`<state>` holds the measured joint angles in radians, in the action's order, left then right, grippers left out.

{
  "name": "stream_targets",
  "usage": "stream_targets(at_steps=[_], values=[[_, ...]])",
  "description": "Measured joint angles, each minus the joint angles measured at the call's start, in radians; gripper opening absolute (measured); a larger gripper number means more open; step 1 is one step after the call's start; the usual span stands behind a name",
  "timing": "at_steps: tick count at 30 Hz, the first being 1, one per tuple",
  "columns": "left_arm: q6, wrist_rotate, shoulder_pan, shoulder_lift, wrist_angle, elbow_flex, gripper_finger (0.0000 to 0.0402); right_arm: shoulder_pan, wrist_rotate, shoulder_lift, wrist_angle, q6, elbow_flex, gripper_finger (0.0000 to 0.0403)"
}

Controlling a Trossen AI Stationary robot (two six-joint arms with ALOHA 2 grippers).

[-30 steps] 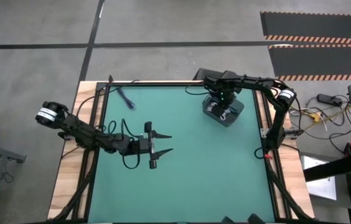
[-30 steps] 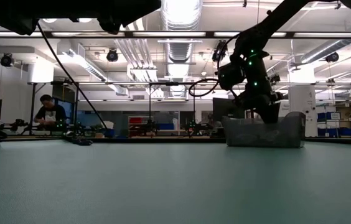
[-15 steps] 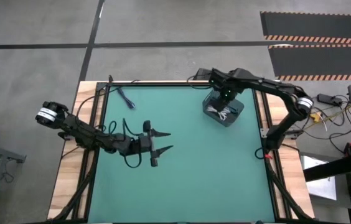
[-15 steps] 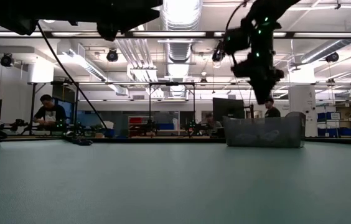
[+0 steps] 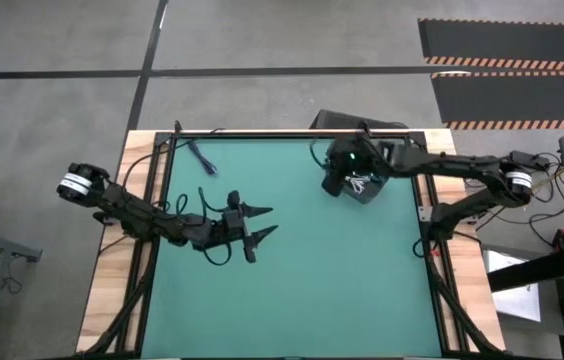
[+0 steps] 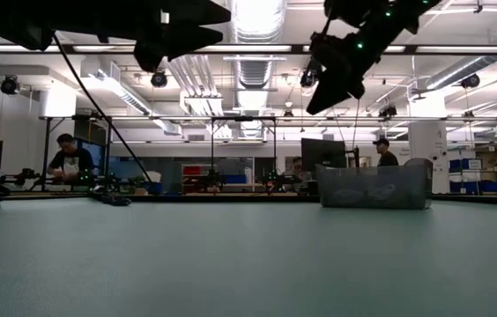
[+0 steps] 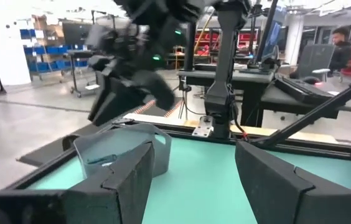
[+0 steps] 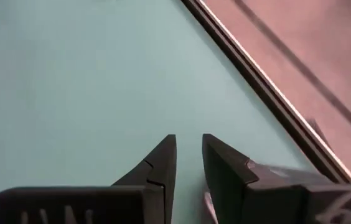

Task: Pick and place USB-C Cables
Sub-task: Put the violet charger cable into the black container

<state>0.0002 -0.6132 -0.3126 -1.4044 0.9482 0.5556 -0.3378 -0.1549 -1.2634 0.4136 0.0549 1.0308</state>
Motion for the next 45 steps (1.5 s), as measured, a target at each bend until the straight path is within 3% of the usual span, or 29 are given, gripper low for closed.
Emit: stream_targets(at_steps=[10,19,24,30,34,38,45], values=[[-0.049,-0.079,0.003,0.0,-0.017,0.006,0.021,0.072,0.012,0.139,-0.334,-0.03,-0.324,0.0068],[-0.095,-0.109,0.007,0.0,-0.037,0.032,0.021,0.072,0.148,0.251,-0.539,-0.071,-0.512,0.0068],[-0.199,-0.156,0.033,0.0,-0.152,0.055,0.021,0.072,0.221,0.306,-0.737,-0.121,-0.597,0.0067],[-0.397,-0.156,0.09,0.0,-0.461,0.119,0.021,0.073,0.295,0.348,-0.833,-0.15,-0.638,0.0068],[-0.528,-0.146,0.137,0.0,-0.775,0.188,0.021,0.074,0.296,0.359,-0.832,-0.144,-0.645,0.0068],[-0.639,-0.075,0.198,0.0,-1.112,0.267,0.021,0.074,0.296,0.359,-0.832,-0.142,-0.646,0.0068],[-0.667,0.034,0.338,0.0,-1.489,0.314,0.021,0.074,0.296,0.359,-0.831,-0.132,-0.647,0.0068]])
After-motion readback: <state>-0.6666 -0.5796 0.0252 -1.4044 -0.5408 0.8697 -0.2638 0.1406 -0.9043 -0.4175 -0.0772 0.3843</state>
